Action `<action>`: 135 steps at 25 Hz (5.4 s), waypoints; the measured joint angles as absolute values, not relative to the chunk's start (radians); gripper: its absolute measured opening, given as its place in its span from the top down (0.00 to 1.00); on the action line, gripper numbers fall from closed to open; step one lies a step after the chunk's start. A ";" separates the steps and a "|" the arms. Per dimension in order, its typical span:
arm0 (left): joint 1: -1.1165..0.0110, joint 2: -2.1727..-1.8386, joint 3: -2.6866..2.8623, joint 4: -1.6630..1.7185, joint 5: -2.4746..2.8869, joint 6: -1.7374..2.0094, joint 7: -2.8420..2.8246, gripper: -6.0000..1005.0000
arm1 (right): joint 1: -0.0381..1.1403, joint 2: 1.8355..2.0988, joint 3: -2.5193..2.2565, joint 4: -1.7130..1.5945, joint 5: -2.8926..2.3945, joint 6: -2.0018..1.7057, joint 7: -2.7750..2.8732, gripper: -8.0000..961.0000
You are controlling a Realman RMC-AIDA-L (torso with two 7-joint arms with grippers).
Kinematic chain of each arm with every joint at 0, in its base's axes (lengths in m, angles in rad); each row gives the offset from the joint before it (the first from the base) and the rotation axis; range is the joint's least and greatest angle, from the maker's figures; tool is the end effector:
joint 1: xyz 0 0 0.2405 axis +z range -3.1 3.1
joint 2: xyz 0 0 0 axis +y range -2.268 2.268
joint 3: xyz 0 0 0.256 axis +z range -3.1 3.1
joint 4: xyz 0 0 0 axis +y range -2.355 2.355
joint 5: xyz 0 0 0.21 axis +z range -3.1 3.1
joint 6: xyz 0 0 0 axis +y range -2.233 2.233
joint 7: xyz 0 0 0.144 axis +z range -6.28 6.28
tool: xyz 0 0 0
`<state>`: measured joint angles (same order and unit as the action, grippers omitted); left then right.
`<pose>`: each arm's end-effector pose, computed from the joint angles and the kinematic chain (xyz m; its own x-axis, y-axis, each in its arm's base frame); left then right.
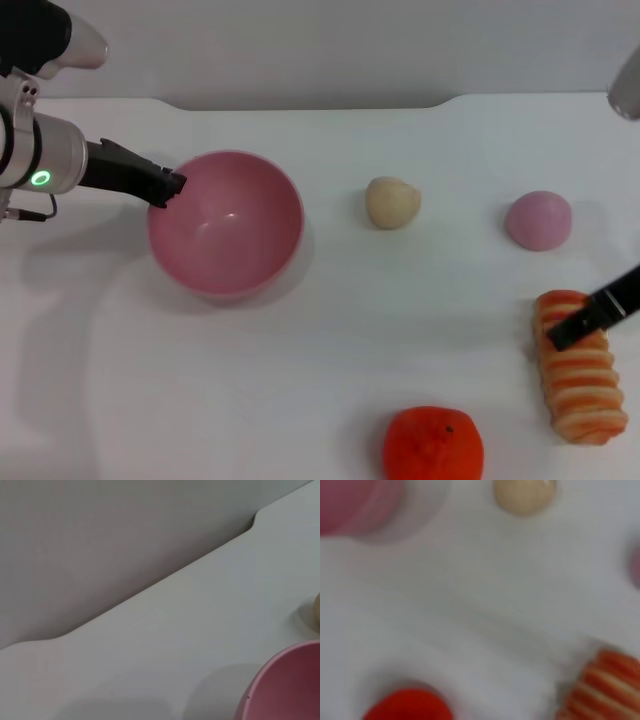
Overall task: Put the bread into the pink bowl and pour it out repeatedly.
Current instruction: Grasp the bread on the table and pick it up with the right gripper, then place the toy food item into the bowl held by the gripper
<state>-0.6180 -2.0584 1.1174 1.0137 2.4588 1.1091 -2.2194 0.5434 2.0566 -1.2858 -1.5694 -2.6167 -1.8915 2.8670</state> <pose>-0.2377 0.4110 0.0179 0.7921 0.5992 0.1161 0.5554 -0.6289 -0.5440 0.1841 0.3181 0.0484 0.4582 -0.8742 0.1609 -0.7408 -0.4756 -0.4744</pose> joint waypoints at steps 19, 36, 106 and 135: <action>-0.620 -2.060 1.127 1.023 2.443 1.114 -2.247 0.95 | 0.481 2.073 -1.272 -1.481 -2.679 -1.825 2.787 0.32; -0.629 -2.058 1.167 1.058 2.416 1.138 -2.258 0.95 | 0.489 2.072 -1.342 -1.289 -2.677 -1.651 2.758 0.34; -0.619 -2.050 1.158 1.080 2.422 1.139 -2.246 0.95 | 0.487 2.082 -1.349 -1.790 -2.652 -1.614 2.738 0.84; -0.644 -2.058 1.204 1.080 2.374 1.153 -2.253 0.95 | 0.488 2.088 -1.709 -1.689 -2.404 -1.035 2.539 0.85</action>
